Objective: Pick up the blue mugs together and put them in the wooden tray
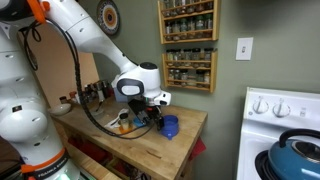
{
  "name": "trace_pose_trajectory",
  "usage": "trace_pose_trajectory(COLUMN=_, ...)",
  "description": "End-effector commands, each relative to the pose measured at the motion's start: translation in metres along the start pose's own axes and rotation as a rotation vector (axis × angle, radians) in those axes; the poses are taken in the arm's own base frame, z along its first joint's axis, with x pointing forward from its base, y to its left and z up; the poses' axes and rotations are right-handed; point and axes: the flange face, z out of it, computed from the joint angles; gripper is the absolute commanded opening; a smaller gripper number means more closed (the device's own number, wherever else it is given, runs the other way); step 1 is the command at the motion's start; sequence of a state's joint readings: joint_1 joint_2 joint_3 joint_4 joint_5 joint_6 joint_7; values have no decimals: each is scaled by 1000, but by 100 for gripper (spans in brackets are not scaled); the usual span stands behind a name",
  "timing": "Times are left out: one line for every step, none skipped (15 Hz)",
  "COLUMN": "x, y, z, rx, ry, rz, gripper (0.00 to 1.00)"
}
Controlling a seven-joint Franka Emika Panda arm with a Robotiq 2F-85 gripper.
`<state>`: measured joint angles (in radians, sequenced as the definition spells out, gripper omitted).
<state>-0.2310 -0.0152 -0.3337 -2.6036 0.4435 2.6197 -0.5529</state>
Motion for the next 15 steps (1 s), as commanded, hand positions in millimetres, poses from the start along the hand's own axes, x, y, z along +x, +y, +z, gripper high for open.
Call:
trace_pose_trajectory(x=9, y=7, z=13, rx=-20, ry=7, rz=-121, gripper=99)
trace_pose_trajectory(x=10, y=9, z=17, rx=-40, ry=1, rz=-149, gripper=99)
trace_pose_trajectory(x=10, y=11, z=21, rx=-54, ry=-4, rz=-168, gripper=100)
trace_pose_trajectory(x=10, y=13, z=25, rx=-72, ry=-4, rz=-184, gripper=100)
trace_pose_trajectory(x=12, y=16, z=28, rx=-92, ry=3, rz=-198, gripper=100)
trace_pose_trajectory(x=13, y=18, z=29, rx=-106, ry=10, rz=-216, gripper=100)
trace_pose_trajectory(x=14, y=21, z=31, rx=-118, ry=14, rz=-235, gripper=100)
trace_pose_trajectory(x=16, y=23, z=31, rx=-133, ry=26, rz=-253, gripper=100)
trace_pose_trajectory(x=18, y=24, z=30, rx=-143, ry=45, rz=-263, gripper=100)
trace_pose_trajectory(x=21, y=24, z=29, rx=-152, ry=66, rz=-275, gripper=100)
trace_pose_trajectory(x=24, y=23, z=28, rx=-159, ry=82, rz=-294, gripper=100)
trace_pose_trajectory(x=27, y=21, z=28, rx=-163, ry=86, rz=-312, gripper=100)
trace_pose_trajectory(x=30, y=20, z=30, rx=-173, ry=85, rz=-337, gripper=100)
trace_pose_trajectory(x=31, y=17, z=34, rx=-174, ry=77, rz=-360, gripper=100)
trace_pose_trajectory(x=31, y=15, z=38, rx=-174, ry=65, rz=-383, gripper=100)
